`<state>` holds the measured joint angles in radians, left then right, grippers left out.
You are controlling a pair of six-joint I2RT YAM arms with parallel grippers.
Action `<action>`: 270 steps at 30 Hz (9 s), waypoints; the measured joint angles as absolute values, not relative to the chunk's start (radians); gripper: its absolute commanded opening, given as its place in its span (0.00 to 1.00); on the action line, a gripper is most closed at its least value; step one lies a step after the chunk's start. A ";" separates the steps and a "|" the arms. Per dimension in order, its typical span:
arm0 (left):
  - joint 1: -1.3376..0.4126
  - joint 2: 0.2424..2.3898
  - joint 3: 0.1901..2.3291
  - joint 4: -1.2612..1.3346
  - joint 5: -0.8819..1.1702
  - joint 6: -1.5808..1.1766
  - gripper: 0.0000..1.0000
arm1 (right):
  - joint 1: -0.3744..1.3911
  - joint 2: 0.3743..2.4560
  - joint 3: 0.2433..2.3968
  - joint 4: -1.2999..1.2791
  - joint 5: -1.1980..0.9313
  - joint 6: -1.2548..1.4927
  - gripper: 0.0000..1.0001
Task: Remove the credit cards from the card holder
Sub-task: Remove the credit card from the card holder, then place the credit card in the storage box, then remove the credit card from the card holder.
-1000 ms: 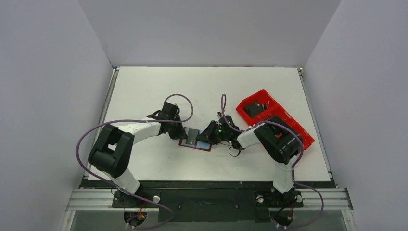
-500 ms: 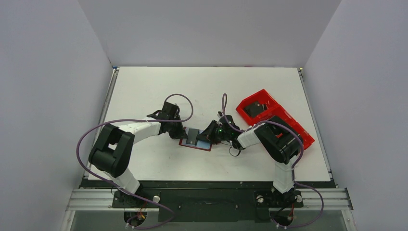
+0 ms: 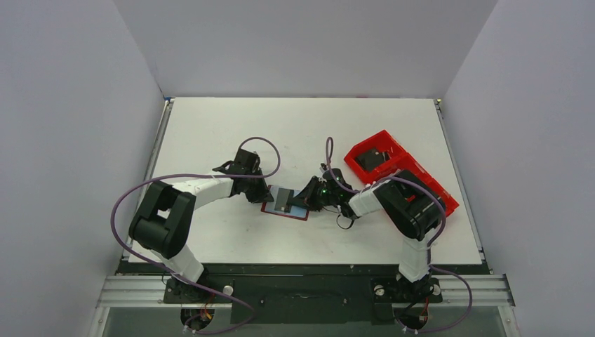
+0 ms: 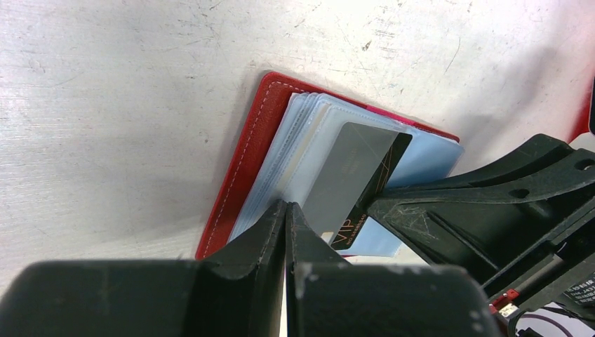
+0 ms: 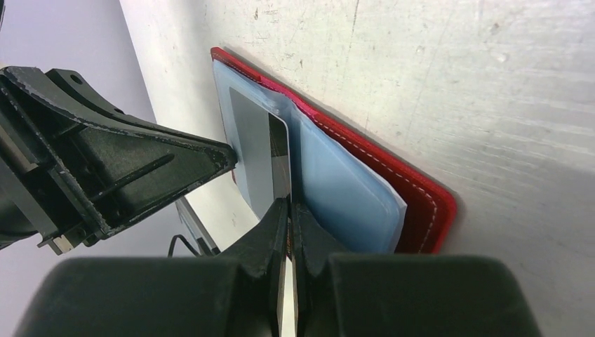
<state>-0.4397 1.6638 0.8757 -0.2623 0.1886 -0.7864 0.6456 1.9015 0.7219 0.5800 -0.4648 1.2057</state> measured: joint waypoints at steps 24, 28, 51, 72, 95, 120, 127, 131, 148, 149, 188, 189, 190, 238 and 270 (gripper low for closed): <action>-0.435 1.621 0.818 -0.220 0.175 -0.811 0.00 | 0.603 1.755 0.690 0.393 -0.425 1.080 0.00; -0.434 1.591 0.793 -0.223 0.155 -0.813 0.00 | 0.596 1.735 0.690 0.353 -0.411 1.054 0.00; -0.418 1.495 0.908 -0.380 0.207 -0.737 0.48 | 0.595 1.674 0.804 0.198 -0.424 0.995 0.00; -0.356 1.423 0.871 -0.098 0.615 -0.794 0.50 | 0.550 1.575 0.817 0.386 -0.618 1.192 0.00; -0.335 1.423 0.736 0.302 0.817 -1.094 0.00 | 0.532 1.556 0.760 0.564 -0.663 1.324 0.46; -0.336 1.474 0.707 0.660 0.926 -1.357 0.34 | 0.530 1.554 0.736 0.786 -0.659 1.461 0.00; -0.337 1.439 0.727 0.361 0.860 -1.164 0.42 | 0.505 1.500 0.736 0.595 -0.589 1.355 0.00; -0.337 1.393 0.804 0.069 0.741 -0.987 0.44 | 0.474 1.428 0.735 0.477 -0.526 1.291 0.00; -0.337 1.319 0.944 -0.484 0.422 -0.621 0.45 | 0.265 1.260 0.733 -0.083 -0.053 1.047 0.00; -0.337 1.318 0.944 -0.490 0.420 -0.616 0.45 | 0.246 1.260 0.733 -0.093 -0.033 1.042 0.00; -0.337 1.304 0.977 -0.535 0.422 -0.598 0.45 | 0.080 1.613 0.865 0.119 0.009 1.116 0.50; -0.337 1.306 0.982 -0.535 0.422 -0.598 0.45 | 0.080 1.606 0.865 0.112 0.009 1.114 0.51; -0.337 1.309 0.986 -0.535 0.422 -0.598 0.45 | 0.080 1.598 0.865 0.103 0.010 1.112 0.51; -0.120 1.365 0.971 -0.641 0.128 -0.616 0.45 | 0.995 2.093 1.571 -0.530 0.144 0.727 0.52; -0.126 1.368 0.923 -0.624 0.221 -0.616 0.46 | 0.943 2.107 1.529 -0.473 0.045 0.733 0.00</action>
